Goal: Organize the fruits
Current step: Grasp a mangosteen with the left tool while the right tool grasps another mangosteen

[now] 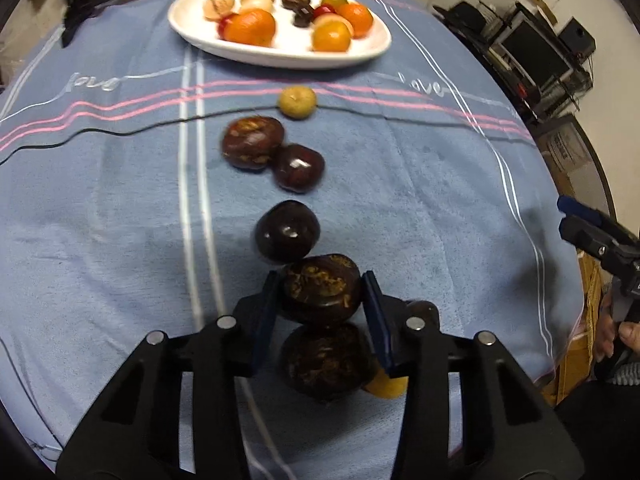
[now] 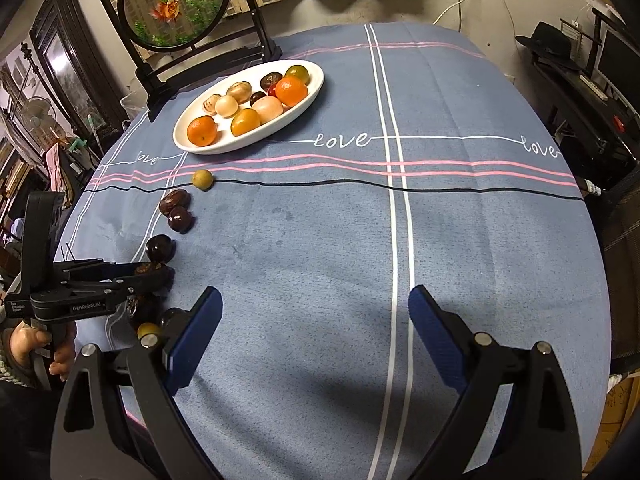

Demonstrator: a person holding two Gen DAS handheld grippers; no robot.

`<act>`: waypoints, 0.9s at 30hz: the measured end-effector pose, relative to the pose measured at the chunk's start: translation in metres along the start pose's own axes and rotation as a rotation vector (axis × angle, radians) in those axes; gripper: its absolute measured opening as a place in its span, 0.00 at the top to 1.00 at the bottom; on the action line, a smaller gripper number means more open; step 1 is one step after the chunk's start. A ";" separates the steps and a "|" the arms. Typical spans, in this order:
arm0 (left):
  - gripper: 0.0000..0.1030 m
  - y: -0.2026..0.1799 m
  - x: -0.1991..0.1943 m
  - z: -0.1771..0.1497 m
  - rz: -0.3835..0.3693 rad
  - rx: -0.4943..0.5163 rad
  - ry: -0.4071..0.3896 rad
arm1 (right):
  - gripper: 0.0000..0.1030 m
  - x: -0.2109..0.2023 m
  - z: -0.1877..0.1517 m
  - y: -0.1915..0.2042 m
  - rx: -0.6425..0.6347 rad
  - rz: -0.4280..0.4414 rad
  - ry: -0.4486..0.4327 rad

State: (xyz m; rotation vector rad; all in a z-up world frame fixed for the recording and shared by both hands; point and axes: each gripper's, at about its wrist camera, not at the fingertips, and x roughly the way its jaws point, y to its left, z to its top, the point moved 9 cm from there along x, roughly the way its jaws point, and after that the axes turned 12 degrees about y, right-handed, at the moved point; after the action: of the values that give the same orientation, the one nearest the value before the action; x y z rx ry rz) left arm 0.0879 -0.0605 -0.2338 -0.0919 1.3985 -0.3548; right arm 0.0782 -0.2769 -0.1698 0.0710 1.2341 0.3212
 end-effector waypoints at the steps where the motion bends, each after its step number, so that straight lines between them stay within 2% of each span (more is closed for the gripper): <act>1: 0.59 0.005 -0.006 -0.001 0.004 -0.013 -0.014 | 0.08 0.000 0.000 0.002 -0.001 0.004 -0.002; 6: 0.59 0.036 -0.024 -0.020 0.026 -0.074 -0.037 | 0.08 0.009 0.004 0.032 -0.057 0.049 0.010; 13: 0.59 0.089 -0.046 -0.055 0.051 -0.193 -0.055 | 0.08 0.036 0.001 0.119 -0.273 0.129 0.081; 17: 0.59 0.109 -0.056 -0.072 0.059 -0.237 -0.068 | 0.08 0.060 -0.011 0.165 -0.411 0.146 0.163; 22: 0.59 0.125 -0.064 -0.084 0.061 -0.273 -0.082 | 0.09 0.082 -0.024 0.200 -0.568 0.088 0.191; 23: 0.60 0.128 -0.065 -0.086 0.061 -0.278 -0.085 | 0.16 0.087 -0.026 0.201 -0.582 0.075 0.203; 25: 0.59 0.131 -0.067 -0.088 0.061 -0.287 -0.090 | 0.23 0.095 -0.028 0.203 -0.593 0.064 0.227; 27: 0.60 0.132 -0.066 -0.088 0.058 -0.293 -0.091 | 0.24 0.098 -0.026 0.201 -0.582 0.061 0.238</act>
State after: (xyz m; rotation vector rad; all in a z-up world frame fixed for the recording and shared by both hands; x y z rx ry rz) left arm 0.0185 0.0963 -0.2228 -0.3035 1.3524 -0.0940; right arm 0.0420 -0.0613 -0.2232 -0.4427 1.3304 0.7466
